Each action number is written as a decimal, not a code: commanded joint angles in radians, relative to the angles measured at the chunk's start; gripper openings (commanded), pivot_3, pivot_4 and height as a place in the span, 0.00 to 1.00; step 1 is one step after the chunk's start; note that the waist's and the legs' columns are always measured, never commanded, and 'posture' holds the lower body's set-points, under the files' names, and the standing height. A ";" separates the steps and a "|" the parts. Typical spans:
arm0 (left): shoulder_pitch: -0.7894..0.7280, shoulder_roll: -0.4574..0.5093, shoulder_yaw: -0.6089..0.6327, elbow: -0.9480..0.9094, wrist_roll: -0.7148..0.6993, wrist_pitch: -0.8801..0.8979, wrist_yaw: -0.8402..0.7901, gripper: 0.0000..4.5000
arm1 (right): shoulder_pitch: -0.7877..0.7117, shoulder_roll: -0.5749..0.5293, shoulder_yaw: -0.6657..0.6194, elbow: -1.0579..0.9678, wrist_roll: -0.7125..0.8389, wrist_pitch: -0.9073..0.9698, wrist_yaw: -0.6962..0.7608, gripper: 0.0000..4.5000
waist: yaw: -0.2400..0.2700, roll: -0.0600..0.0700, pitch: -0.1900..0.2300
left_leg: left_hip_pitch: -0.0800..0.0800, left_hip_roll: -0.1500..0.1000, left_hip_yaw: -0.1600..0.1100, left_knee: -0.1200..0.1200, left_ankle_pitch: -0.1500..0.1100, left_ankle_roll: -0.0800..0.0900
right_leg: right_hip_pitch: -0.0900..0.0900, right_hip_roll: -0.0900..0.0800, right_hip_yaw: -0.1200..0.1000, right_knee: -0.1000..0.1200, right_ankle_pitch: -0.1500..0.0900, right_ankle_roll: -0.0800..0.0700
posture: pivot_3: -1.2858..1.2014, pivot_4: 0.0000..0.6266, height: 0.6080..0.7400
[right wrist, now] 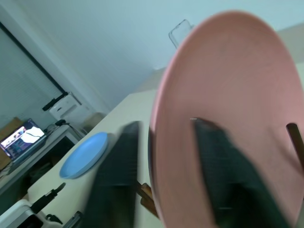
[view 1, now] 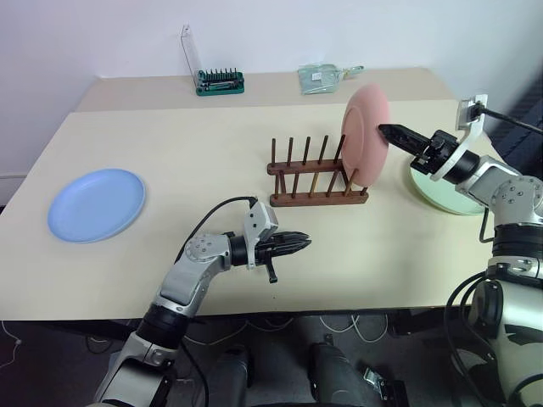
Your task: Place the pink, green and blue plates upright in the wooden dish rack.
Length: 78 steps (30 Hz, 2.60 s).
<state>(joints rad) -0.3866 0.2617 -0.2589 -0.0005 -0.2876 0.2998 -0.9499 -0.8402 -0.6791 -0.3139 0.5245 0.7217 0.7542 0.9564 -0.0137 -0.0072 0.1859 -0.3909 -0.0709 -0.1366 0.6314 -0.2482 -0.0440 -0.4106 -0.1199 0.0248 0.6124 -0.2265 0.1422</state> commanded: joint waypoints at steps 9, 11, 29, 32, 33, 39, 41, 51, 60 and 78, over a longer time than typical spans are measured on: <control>0.014 0.005 0.007 -0.059 -0.023 0.011 0.012 0.09 | 0.223 -0.121 -0.170 -0.319 -0.083 -0.189 -0.151 0.77 | 0.006 0.000 0.000 | 0.000 -0.001 0.000 0.000 0.000 0.000 | 0.000 0.000 0.000 0.000 0.000 0.000 | 0.52 0.24 1.00; 0.014 0.005 0.006 -0.059 -0.026 0.013 0.010 0.09 | 0.273 -0.150 -0.171 -0.321 -0.122 -0.212 -0.176 0.77 | 0.003 0.000 0.000 | 0.000 0.000 0.000 0.000 0.000 0.000 | 0.000 0.000 0.000 0.000 0.000 0.000 | 0.52 0.24 1.00; -0.007 -0.012 0.001 -0.029 -0.019 0.003 -0.009 0.09 | 0.345 -0.229 0.306 0.168 -0.822 -0.833 -0.347 0.81 | -0.003 0.004 -0.002 | 0.002 0.000 0.003 0.000 0.000 0.000 | 0.001 0.000 0.002 0.000 0.000 0.000 | 0.52 0.24 1.00; -0.002 -0.011 0.004 -0.035 -0.018 0.004 -0.001 0.09 | 0.322 -0.218 0.294 0.208 -0.817 -0.863 -0.371 0.46 | -0.001 0.004 -0.002 | 0.002 0.000 0.003 0.001 0.000 0.000 | 0.002 0.000 0.003 0.000 0.000 0.000 | 0.52 0.24 1.00; -0.001 -0.011 0.004 -0.035 -0.018 0.003 0.001 0.09 | 0.317 -0.215 0.289 0.216 -0.814 -0.868 -0.374 0.37 | -0.001 0.004 -0.002 | 0.002 0.000 0.003 0.001 0.000 0.000 | 0.002 0.000 0.003 0.000 0.000 0.000 | 0.52 0.24 1.00; 0.004 -0.019 0.006 -0.037 -0.016 -0.019 0.010 0.09 | 0.371 -0.233 0.272 0.092 -0.841 -0.855 -0.422 0.01 | -0.001 0.004 -0.002 | 0.002 0.000 0.003 0.001 0.000 0.000 | 0.002 0.000 0.003 0.000 0.000 0.000 | 0.52 0.24 1.00; 0.004 -0.017 0.006 -0.038 -0.016 -0.019 0.013 0.09 | 0.396 -0.254 0.240 0.010 -0.843 -0.842 -0.449 0.01 | 0.000 0.004 -0.002 | 0.002 0.000 0.003 0.001 0.000 0.000 | 0.002 0.000 0.003 0.000 0.000 0.000 | 0.52 0.24 1.00; 0.000 -0.022 0.000 -0.028 -0.021 -0.019 0.013 0.09 | 0.193 -0.215 0.015 -0.487 -0.533 -0.654 -0.435 0.01 | -0.005 0.008 -0.002 | 0.002 0.001 0.003 0.000 0.000 0.000 | 0.001 0.000 0.003 0.000 0.000 0.000 | 0.52 0.24 1.00; -0.011 -0.033 0.002 -0.009 -0.015 -0.031 0.013 0.09 | 0.044 -0.013 0.019 -0.846 0.231 -0.128 -0.336 0.01 | 0.005 0.006 -0.001 | 0.001 0.000 0.000 0.001 0.000 0.000 | 0.002 0.000 0.001 -0.001 0.000 0.000 | 0.52 0.24 1.00; 0.009 -0.021 0.010 -0.029 -0.020 -0.024 0.030 0.09 | 0.046 0.225 0.026 -0.585 0.407 0.102 -0.644 0.01 | 0.000 0.006 -0.001 | 0.000 0.000 0.000 0.000 0.000 0.000 | 0.000 0.000 0.001 0.001 0.000 0.000 | 0.52 0.24 1.00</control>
<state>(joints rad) -0.3838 0.2375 -0.2578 0.0046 -0.2950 0.2882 -0.9197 -0.7604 -0.4566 -0.2575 -0.0562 1.1227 0.8505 0.3285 -0.0139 -0.0011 0.1845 -0.3905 -0.0710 -0.1364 0.6316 -0.2481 -0.0439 -0.4110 -0.1198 0.0259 0.6134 -0.2264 0.1419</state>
